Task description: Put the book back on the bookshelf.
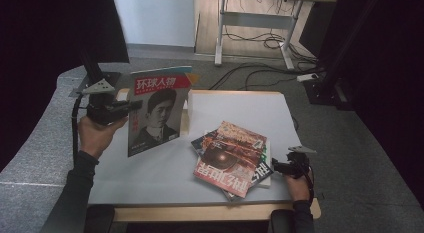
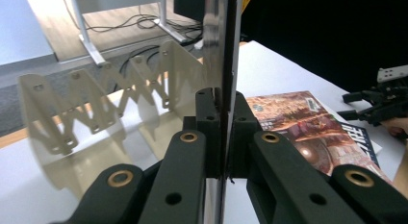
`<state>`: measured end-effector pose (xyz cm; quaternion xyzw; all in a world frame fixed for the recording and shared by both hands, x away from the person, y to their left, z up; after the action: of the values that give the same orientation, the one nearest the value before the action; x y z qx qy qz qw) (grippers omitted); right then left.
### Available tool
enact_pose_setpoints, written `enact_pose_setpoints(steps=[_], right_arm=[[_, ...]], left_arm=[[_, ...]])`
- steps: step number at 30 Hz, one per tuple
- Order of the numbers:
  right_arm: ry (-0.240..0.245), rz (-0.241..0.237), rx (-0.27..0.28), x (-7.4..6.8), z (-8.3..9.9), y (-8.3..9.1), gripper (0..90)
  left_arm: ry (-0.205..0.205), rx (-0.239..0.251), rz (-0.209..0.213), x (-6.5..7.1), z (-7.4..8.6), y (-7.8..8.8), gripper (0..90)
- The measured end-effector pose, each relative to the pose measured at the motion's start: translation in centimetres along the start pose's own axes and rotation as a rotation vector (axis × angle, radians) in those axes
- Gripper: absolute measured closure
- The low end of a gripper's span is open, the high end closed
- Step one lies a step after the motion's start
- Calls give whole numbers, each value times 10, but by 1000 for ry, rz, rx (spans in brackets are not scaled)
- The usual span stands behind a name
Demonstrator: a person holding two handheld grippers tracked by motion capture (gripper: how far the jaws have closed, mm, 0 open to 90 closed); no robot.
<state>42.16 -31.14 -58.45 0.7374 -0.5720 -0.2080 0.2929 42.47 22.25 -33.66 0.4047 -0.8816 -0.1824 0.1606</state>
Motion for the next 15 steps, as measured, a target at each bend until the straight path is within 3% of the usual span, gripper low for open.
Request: enact_pose_setpoints(steps=[15], right_arm=[[0, 0, 1, 0, 0, 0, 122]], left_arm=[[39, 14, -81, -26, 4, 23, 870]])
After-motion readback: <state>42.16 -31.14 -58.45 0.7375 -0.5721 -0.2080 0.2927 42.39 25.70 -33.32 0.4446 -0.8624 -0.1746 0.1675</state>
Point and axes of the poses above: each handheld gripper's, and its own axes: y roughly backward along the jaws, z roughly out of its underside, x roughly to its right, the point moved 7 cm from there along -y, roughly forward along the jaws, and after that the axes turned 3 degrees about y, right-handed, at the moved point
